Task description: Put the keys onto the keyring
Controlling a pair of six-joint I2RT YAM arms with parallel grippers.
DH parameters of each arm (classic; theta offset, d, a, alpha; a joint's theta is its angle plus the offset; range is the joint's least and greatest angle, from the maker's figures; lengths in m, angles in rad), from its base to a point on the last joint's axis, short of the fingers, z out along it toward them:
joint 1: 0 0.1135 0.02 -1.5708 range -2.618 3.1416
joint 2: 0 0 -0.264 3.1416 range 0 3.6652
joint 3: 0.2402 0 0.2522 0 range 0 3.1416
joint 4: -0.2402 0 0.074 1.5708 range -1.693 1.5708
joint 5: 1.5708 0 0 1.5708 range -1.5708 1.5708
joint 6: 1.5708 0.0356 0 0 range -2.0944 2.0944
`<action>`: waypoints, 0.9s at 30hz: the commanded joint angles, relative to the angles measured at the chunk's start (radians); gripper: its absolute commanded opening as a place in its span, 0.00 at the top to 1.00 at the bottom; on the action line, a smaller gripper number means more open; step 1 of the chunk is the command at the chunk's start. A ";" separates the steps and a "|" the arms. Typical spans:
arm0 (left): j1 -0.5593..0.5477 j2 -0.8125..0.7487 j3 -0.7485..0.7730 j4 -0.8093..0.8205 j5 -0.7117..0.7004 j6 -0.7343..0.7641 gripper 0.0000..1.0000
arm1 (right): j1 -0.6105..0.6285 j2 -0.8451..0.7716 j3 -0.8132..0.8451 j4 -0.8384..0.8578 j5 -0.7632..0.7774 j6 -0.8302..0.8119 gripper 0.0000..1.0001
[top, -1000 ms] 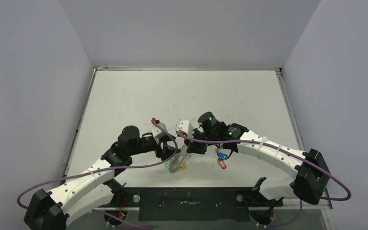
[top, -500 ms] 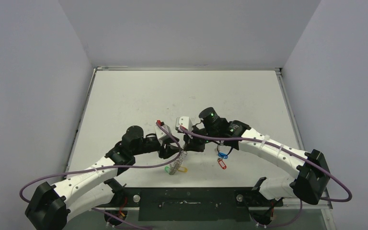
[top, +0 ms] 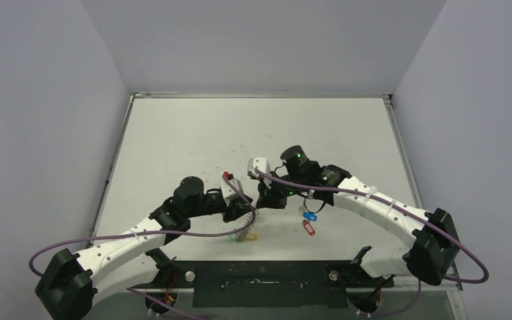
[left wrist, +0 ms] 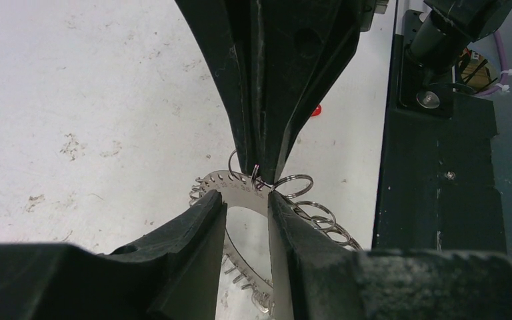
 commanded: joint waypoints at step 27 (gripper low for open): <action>-0.026 -0.264 0.078 -0.340 -0.459 0.024 0.42 | -0.059 -0.032 0.077 0.268 0.074 0.083 1.00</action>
